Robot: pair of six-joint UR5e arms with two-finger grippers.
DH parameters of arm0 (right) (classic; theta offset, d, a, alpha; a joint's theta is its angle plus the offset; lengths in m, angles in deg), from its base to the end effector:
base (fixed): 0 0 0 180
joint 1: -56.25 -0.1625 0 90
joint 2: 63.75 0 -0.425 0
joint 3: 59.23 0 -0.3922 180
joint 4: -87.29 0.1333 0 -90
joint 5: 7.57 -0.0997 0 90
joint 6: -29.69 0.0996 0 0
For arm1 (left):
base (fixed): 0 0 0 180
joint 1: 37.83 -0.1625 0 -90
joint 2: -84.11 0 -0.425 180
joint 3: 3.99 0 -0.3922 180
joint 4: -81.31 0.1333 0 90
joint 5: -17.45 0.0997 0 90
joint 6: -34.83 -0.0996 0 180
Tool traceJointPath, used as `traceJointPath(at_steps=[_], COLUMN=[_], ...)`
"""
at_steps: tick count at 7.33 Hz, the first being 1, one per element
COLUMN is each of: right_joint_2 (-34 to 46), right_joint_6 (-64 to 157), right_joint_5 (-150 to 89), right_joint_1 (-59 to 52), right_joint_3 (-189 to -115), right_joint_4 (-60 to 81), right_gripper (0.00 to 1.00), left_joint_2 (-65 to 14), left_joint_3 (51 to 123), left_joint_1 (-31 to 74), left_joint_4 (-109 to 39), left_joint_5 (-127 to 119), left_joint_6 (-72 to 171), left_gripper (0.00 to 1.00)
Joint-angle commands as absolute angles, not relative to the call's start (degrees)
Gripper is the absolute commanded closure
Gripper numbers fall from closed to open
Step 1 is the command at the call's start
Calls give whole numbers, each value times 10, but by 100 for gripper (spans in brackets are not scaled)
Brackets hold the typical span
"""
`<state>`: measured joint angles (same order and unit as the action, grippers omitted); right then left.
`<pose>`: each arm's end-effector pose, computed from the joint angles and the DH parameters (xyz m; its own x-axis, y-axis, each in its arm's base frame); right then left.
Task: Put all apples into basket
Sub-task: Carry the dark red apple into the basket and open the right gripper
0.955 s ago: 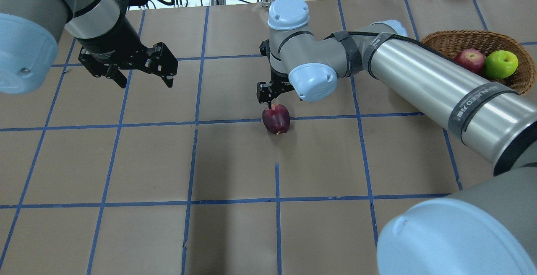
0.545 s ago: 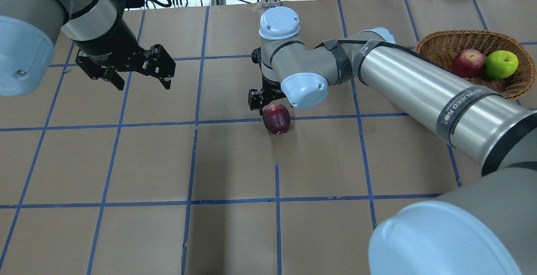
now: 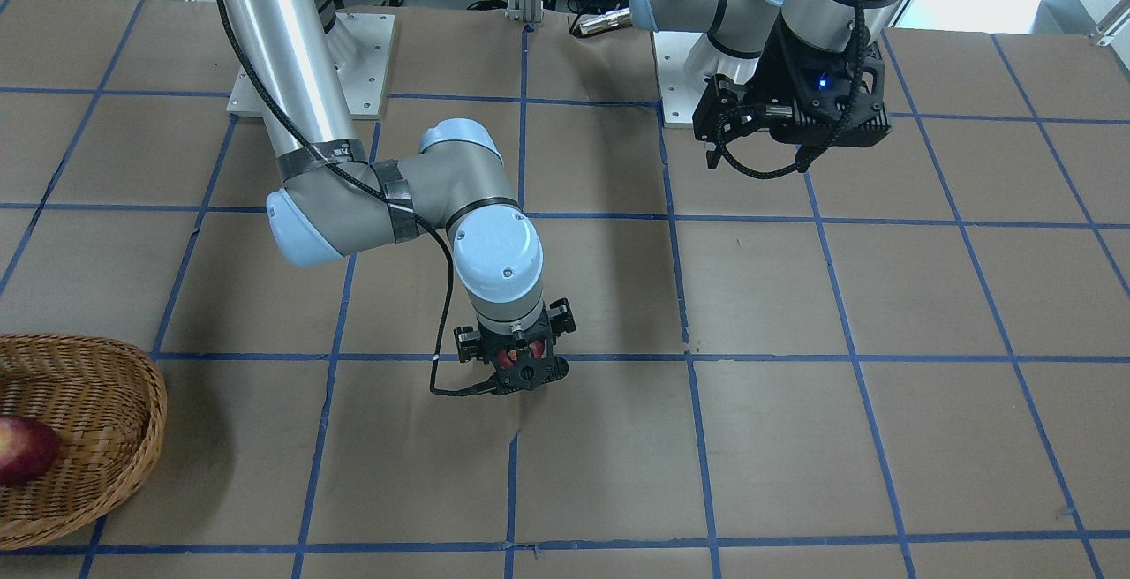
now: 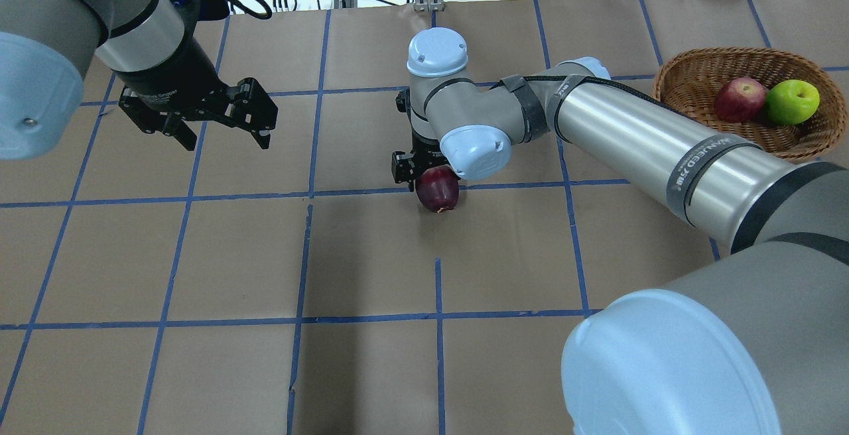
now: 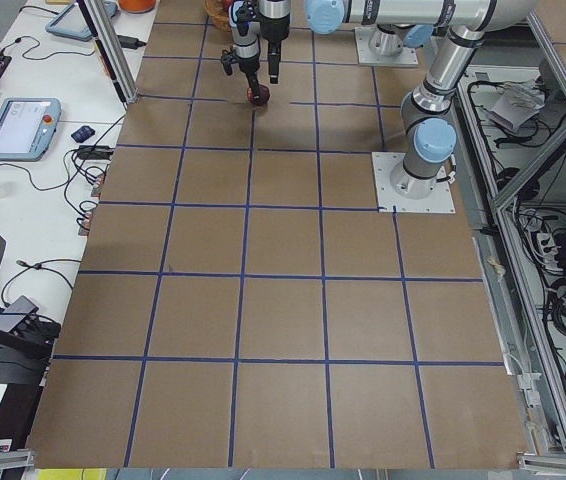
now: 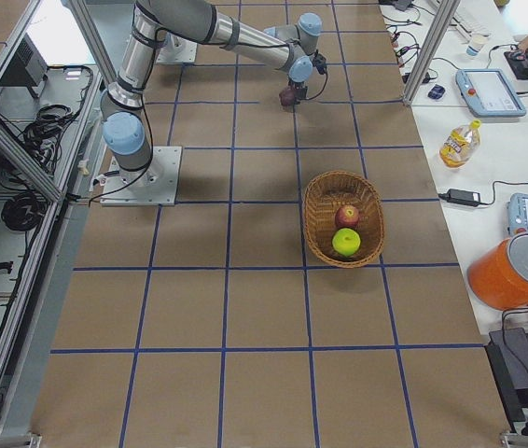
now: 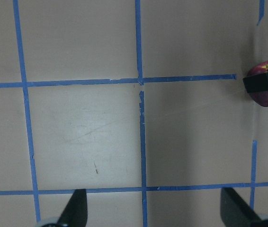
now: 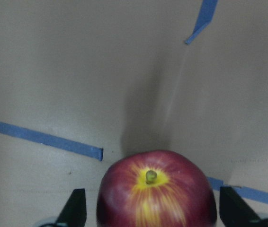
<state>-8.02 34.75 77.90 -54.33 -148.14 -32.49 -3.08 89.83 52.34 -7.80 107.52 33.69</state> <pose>0.3646 -0.5694 0.1941 -0.9622 -0.2623 -0.0733 -0.2671 0.9614 0.0660 -0.1346 -0.4704 0.4803 -0.9997 0.0229 -0.0012 0.0229 0.9997 0.0021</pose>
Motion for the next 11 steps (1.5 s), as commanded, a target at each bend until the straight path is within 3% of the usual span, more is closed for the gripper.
traceJointPath(at_steps=[1, 5, 8, 11], right_joint_2=[-68, 37, 33, -18], right_joint_6=[342, 337, 215, 146], right_joint_5=[784, 783, 832, 840], right_joint_1=[-526, -322, -197, -156], right_joint_3=[-1473, -1469, -1432, -1389], right_joint_4=[-325, -237, -213, -233], right_gripper=[100, 100, 100, 100], left_joint_2=[-32, -32, -32, -32], left_joint_3=[898, 897, 898, 898], left_joint_1=[523, 523, 523, 524], left_joint_4=[-76, -75, -75, -76], left_joint_5=[1075, 1075, 1073, 1072], left_joint_6=[337, 337, 337, 337], left_gripper=[0, 0, 0, 0])
